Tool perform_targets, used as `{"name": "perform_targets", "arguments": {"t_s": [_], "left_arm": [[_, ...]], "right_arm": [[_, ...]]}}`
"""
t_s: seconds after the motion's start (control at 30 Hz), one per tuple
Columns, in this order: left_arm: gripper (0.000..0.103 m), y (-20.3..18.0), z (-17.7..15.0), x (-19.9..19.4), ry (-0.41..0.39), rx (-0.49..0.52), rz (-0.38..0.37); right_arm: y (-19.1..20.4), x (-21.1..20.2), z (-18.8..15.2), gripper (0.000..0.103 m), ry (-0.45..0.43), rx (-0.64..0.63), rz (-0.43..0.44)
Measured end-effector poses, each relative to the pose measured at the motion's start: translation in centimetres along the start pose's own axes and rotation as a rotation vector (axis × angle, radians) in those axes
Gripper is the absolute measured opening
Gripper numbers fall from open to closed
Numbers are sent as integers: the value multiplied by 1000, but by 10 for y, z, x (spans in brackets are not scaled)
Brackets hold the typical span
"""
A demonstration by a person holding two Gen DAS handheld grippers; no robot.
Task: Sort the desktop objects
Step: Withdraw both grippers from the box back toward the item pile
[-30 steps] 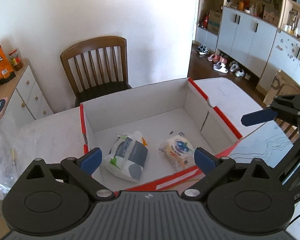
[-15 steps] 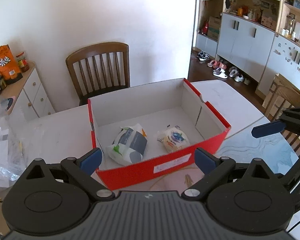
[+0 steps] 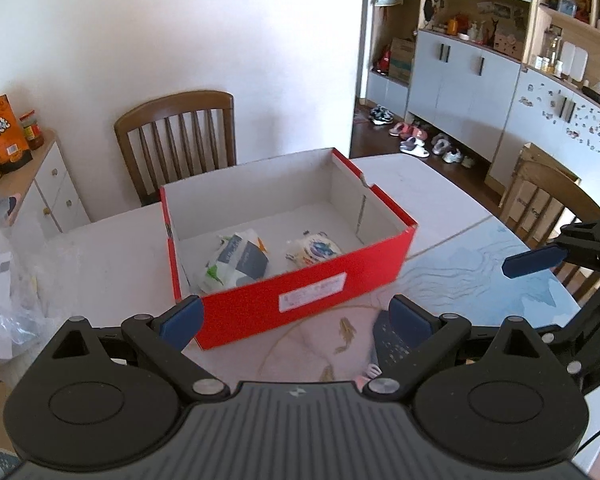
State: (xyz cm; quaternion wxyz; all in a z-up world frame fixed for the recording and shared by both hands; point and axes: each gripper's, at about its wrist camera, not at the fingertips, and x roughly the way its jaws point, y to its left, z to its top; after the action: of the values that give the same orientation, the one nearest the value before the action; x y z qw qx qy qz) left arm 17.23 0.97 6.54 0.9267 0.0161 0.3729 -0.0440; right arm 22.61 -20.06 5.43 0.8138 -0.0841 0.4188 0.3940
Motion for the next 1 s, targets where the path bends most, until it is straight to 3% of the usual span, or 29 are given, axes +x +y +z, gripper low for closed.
{"name": "perform_targets", "arguments": {"t_s": [1.0], "left_arm": [[99, -4, -80, -43, -23, 18, -88]], "right_arm": [[22, -26, -63, 100, -24, 120, -86]]}}
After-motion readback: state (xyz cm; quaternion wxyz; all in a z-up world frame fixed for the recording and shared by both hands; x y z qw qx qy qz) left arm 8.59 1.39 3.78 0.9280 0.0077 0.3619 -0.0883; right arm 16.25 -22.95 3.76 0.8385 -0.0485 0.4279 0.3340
